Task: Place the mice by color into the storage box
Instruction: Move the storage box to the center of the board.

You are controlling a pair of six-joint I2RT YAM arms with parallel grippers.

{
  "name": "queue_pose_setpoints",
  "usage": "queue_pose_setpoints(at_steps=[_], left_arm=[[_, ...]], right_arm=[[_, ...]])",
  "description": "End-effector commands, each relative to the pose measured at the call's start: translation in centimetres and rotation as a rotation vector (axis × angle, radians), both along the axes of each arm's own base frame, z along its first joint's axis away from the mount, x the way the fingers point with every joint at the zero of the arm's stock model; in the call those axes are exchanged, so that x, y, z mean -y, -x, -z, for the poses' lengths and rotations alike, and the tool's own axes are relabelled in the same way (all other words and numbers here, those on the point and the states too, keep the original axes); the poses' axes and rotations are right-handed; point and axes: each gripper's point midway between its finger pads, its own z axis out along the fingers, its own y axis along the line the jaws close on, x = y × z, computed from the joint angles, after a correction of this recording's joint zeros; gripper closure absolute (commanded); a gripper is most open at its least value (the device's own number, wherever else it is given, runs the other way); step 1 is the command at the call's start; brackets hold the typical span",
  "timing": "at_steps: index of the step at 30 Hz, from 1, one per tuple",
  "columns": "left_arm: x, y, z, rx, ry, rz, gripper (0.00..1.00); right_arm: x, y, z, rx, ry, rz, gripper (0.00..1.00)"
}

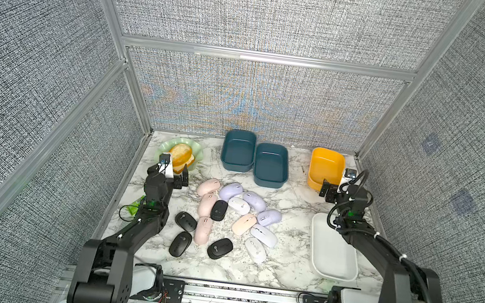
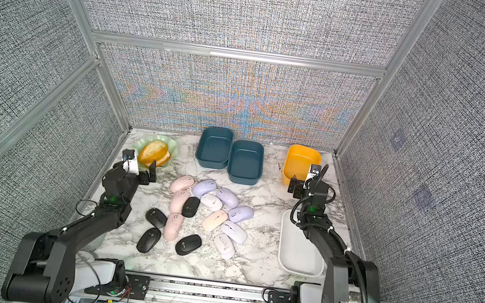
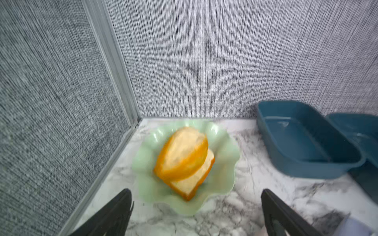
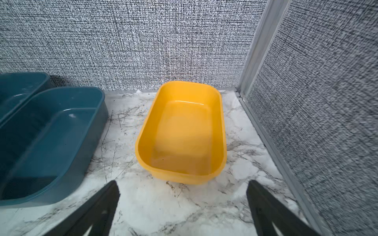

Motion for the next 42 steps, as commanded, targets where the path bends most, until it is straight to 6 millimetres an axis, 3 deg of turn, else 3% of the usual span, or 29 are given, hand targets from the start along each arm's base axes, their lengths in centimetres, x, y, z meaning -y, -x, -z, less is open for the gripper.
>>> queue_pose_setpoints(at_steps=[1, 3, 5, 8, 10, 11, 12, 14, 17, 19, 21, 23, 25, 29, 34, 35, 38, 42], left_arm=[[1.9, 0.6, -2.7, -0.066, 0.093, 0.100, 0.01], [3.9, 1.1, -7.3, -0.028, 0.166, 0.202, 0.01], [5.4, 2.2, -11.5, 0.013, 0.205, 0.244, 0.01], [6.3, 3.9, -15.7, 0.102, 0.252, 0.297, 0.01], [4.8, 4.4, -16.4, 0.104, 0.424, 0.205, 0.01], [3.5, 4.5, -15.8, 0.076, 0.544, 0.112, 0.01], [1.9, 4.8, -14.8, 0.053, 0.589, 0.014, 0.01], [0.9, 5.0, -14.9, 0.122, 0.582, -0.022, 0.01], [-0.1, 5.1, -14.9, 0.179, 0.651, -0.068, 0.00], [1.2, 4.2, -15.8, 0.117, 0.648, -0.008, 0.00], [3.8, 3.1, -16.7, 0.026, 0.630, 0.111, 0.00], [5.8, 1.7, -16.3, -0.042, 0.642, 0.191, 0.00], [6.7, 0.3, -15.6, -0.087, 0.655, 0.207, 0.01], [8.7, -1.5, -13.4, -0.160, 0.616, 0.231, 0.01], [10.6, -2.0, -10.2, -0.239, 0.584, 0.265, 0.03], [10.9, -1.9, -9.6, -0.245, 0.589, 0.269, 0.04], [11.2, -1.9, -7.0, -0.284, 0.616, 0.263, 0.06], [12.4, -2.1, -4.8, -0.329, 0.635, 0.321, 0.06]], right_arm=[[0.5, 2.6, -1.3, -0.154, -0.013, 0.142, 0.01], [-0.1, 3.7, -5.0, -0.183, -0.103, 0.201, 0.01], [-1.9, 4.1, -7.5, -0.203, -0.134, 0.116, 0.01], [-3.2, 4.5, -9.7, -0.168, -0.212, 0.060, 0.01], [-2.5, 5.0, -9.7, -0.124, -0.310, 0.124, 0.01], [-1.4, 5.7, -8.8, -0.117, -0.393, 0.211, 0.01], [-1.5, 5.7, -8.4, -0.108, -0.449, 0.193, 0.01], [-2.9, 5.2, -8.5, -0.081, -0.510, 0.057, 0.01], [-2.5, 5.3, -8.0, -0.148, -0.481, 0.093, 0.15], [-2.1, 5.5, -7.1, -0.244, -0.436, 0.131, 0.22], [-2.9, 5.6, -5.4, -0.350, -0.398, 0.093, 0.26], [-4.1, 6.0, -3.4, -0.451, -0.378, 0.058, 0.33], [-4.9, 6.6, -1.6, -0.508, -0.359, 0.053, 0.33], [-4.6, 8.5, 1.9, -0.599, -0.315, 0.105, 0.33], [-4.7, 11.4, 5.7, -0.682, -0.317, 0.119, 0.34], [-5.0, 12.3, 7.4, -0.721, -0.324, 0.111, 0.35], [-6.2, 13.2, 9.8, -0.802, -0.329, 0.069, 0.45], [-6.7, 13.5, 11.7, -0.855, -0.263, 0.066, 0.52]])
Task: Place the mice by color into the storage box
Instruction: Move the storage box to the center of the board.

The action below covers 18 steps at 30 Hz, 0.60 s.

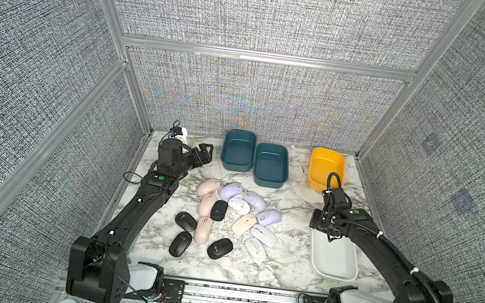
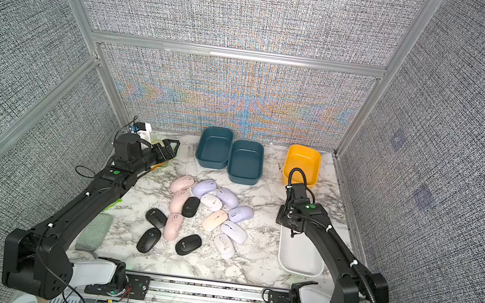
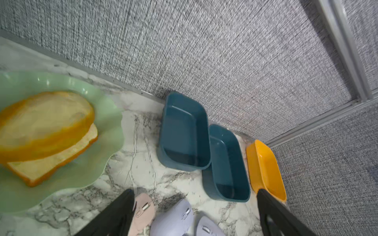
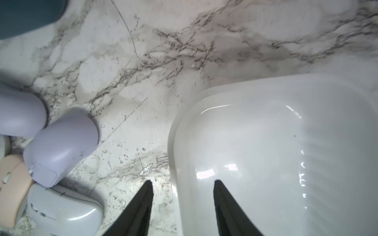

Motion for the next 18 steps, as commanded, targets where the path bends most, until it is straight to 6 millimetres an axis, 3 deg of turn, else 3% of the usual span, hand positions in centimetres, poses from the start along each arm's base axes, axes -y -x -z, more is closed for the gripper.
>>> queue_pose_setpoints(at_steps=[1, 4, 9, 14, 18], left_arm=[[1.4, -0.6, 0.0, 0.023, 0.041, 0.066, 0.07], [2.4, -1.1, 1.5, -0.046, 0.048, 0.117, 0.11], [4.5, -1.0, 1.3, -0.062, 0.092, 0.239, 0.17], [4.3, -0.8, 0.8, -0.034, 0.092, 0.228, 0.17], [4.4, -0.7, 0.6, -0.036, 0.098, 0.236, 0.17]], right_arm=[[-0.4, -0.1, 1.1, -0.020, 0.016, -0.011, 0.56], [-0.9, -0.5, 1.3, -0.015, 0.030, -0.034, 0.65], [-1.2, -1.2, 1.5, -0.001, 0.079, -0.062, 0.75], [-1.9, -2.2, 1.2, 0.015, 0.089, -0.083, 0.88], [-2.8, -3.6, 1.4, 0.028, 0.088, -0.108, 0.90]])
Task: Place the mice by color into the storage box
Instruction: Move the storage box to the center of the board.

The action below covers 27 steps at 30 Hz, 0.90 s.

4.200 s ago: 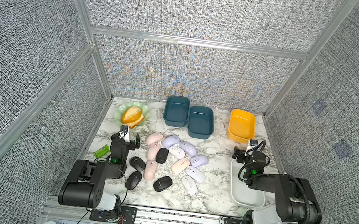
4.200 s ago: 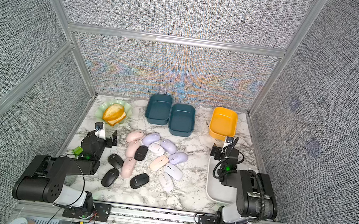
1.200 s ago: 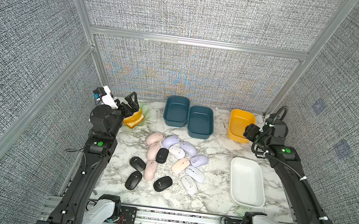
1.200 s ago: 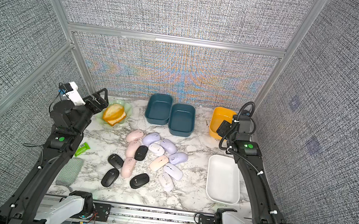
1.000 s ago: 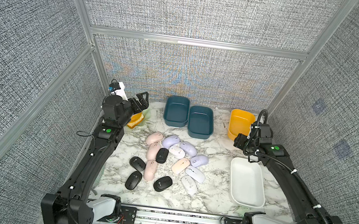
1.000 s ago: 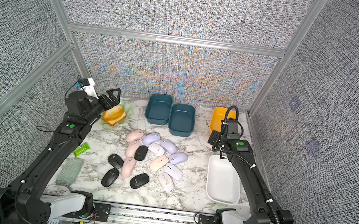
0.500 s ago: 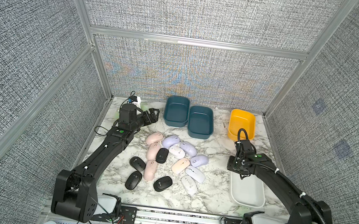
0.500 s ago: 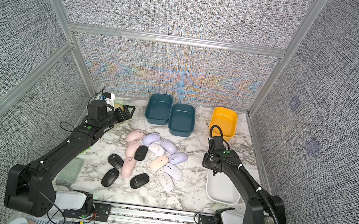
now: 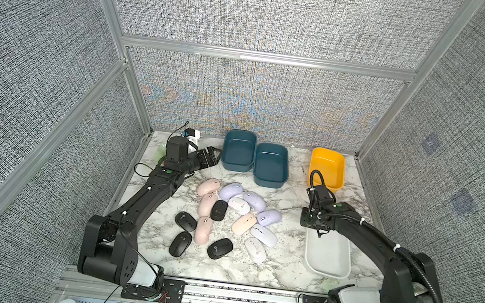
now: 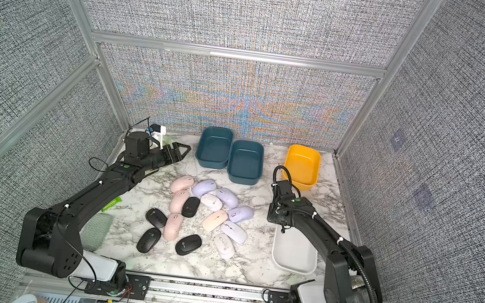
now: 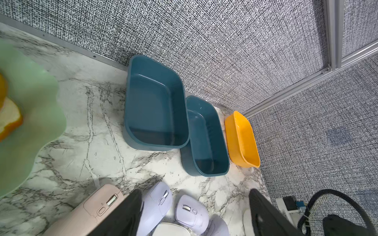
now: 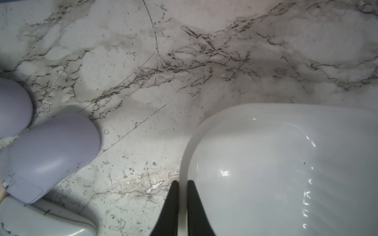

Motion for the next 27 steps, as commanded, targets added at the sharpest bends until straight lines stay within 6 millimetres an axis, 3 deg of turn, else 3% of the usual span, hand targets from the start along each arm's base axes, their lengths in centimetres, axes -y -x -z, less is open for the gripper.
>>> queue_pose_setpoints(at_steps=[1, 7, 12, 16, 19, 22, 27], left_arm=[[0.4, 0.0, -1.2, 0.038, 0.019, 0.025, 0.17], [0.4, 0.1, -1.2, 0.048, 0.010, 0.024, 0.17], [0.3, -0.1, -0.9, 0.042, 0.004, 0.026, 0.17], [0.4, 0.0, -1.2, 0.048, 0.004, 0.032, 0.17], [0.4, 0.1, -1.5, 0.059, 0.004, 0.032, 0.17], [0.3, 0.1, -1.6, 0.070, -0.009, 0.031, 0.16], [0.7, 0.0, -1.0, 0.060, 0.001, 0.052, 0.15]], right_arm=[[-0.7, -1.6, -0.2, 0.032, 0.002, -0.022, 0.91], [-2.7, -5.6, -1.4, 0.070, -0.010, -0.067, 0.92], [-4.4, -7.4, -1.2, 0.051, -0.010, -0.122, 0.92], [-4.4, -7.6, -0.3, 0.015, 0.037, -0.122, 0.91], [-4.2, -7.6, 0.0, 0.014, 0.045, -0.102, 0.81], [-4.4, -7.4, -1.0, 0.043, 0.048, -0.078, 0.73], [-5.8, -6.4, -4.4, 0.103, 0.063, -0.121, 0.63]])
